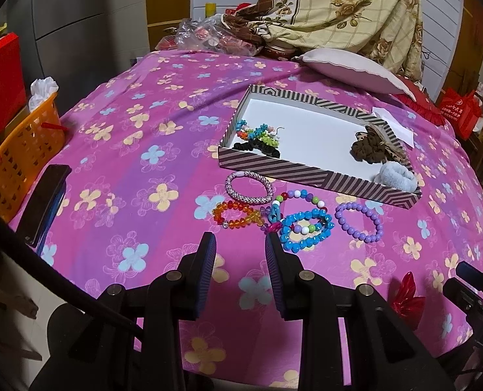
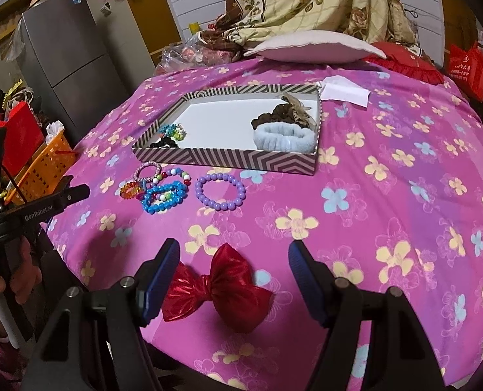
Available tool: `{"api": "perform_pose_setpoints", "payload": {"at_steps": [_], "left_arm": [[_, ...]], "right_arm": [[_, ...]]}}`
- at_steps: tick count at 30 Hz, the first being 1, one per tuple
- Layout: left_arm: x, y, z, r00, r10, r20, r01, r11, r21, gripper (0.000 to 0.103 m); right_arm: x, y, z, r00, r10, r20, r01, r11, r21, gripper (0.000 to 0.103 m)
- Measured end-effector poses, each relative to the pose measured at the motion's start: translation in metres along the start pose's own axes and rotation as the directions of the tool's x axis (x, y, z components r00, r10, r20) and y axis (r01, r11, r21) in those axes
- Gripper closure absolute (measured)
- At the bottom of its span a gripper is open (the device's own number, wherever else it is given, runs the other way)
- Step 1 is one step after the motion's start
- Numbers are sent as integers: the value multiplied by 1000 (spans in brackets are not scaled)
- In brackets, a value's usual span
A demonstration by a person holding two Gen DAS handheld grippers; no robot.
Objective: Organize jewelry
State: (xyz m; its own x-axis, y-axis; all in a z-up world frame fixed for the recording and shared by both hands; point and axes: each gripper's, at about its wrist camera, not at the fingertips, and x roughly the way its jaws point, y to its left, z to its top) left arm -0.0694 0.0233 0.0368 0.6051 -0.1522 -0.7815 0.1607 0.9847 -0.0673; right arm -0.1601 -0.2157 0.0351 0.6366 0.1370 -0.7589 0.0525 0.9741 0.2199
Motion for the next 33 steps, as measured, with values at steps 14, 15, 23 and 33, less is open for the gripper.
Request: {"api": "perform_pose_setpoints", "payload": {"at_steps": [14, 15, 23, 33], "left_arm": [[7, 12, -4, 1000, -3, -22, 2, 1000, -23, 53], [8, 15, -4, 1000, -7, -25, 6, 999, -31, 53], [20, 54, -6, 994, -76, -81, 63, 986, -152, 53], [46, 64, 11, 970, -194, -149, 155, 959, -239, 51]], "right_arm": [[4, 0, -8, 1000, -9, -28, 9, 1000, -12, 31], [4, 0, -9, 1000, -10, -28, 10, 1000, -12, 31], [5, -5, -14, 999, -18, -43, 18, 1000, -8, 31], [15, -7, -19, 997, -18, -72, 17, 1000, -6, 31]]}}
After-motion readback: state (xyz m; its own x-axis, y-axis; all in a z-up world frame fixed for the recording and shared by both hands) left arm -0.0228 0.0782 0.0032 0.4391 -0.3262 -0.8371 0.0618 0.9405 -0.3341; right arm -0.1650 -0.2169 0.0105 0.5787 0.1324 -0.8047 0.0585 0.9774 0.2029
